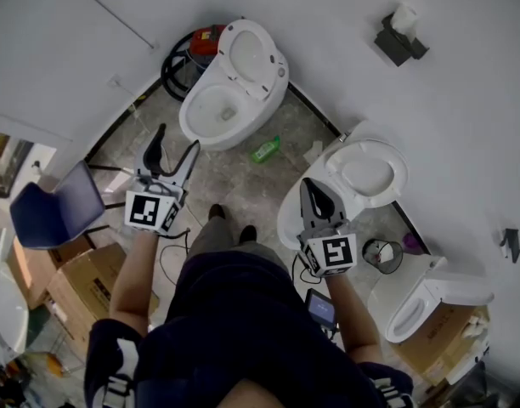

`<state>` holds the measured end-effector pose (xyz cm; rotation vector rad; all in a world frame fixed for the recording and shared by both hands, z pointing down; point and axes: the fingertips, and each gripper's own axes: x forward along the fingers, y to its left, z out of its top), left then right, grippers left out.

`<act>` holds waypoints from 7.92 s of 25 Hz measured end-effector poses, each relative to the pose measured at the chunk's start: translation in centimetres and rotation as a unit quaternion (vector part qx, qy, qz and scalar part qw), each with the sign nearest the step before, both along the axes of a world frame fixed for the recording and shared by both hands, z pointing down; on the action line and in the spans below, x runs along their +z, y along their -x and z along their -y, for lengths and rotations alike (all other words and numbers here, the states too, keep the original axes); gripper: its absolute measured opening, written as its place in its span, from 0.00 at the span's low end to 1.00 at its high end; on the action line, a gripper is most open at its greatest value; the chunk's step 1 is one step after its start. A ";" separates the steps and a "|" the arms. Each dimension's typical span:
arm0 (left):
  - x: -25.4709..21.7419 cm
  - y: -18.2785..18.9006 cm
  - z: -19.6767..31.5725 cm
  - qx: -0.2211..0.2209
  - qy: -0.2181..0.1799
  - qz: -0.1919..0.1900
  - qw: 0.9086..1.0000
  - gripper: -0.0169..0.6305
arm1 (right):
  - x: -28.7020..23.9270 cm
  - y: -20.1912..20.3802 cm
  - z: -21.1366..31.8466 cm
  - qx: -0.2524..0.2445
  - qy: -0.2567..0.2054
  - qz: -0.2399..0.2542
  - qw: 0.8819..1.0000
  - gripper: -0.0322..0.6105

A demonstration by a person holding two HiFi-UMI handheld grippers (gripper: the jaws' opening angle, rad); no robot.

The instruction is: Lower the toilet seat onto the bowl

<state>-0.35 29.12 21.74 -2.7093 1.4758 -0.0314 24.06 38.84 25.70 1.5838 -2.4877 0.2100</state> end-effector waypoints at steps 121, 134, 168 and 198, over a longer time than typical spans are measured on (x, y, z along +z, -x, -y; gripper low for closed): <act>36.7 -17.9 59.5 0.013 0.518 -0.499 0.694 0.40 | 16.8 -3.8 29.2 0.117 0.245 -0.037 0.962 0.08; 36.3 -17.9 59.4 0.015 0.512 -0.494 0.702 0.35 | 16.8 -3.9 29.1 0.115 0.243 -0.038 0.962 0.08; 34.4 -8.1 50.7 0.058 0.474 -0.524 0.705 0.34 | 17.2 0.4 28.9 0.057 0.239 -0.051 0.968 0.08; 36.8 2.1 41.6 0.053 0.451 -0.554 0.698 0.27 | 17.4 6.6 28.9 -0.004 0.239 -0.051 0.970 0.08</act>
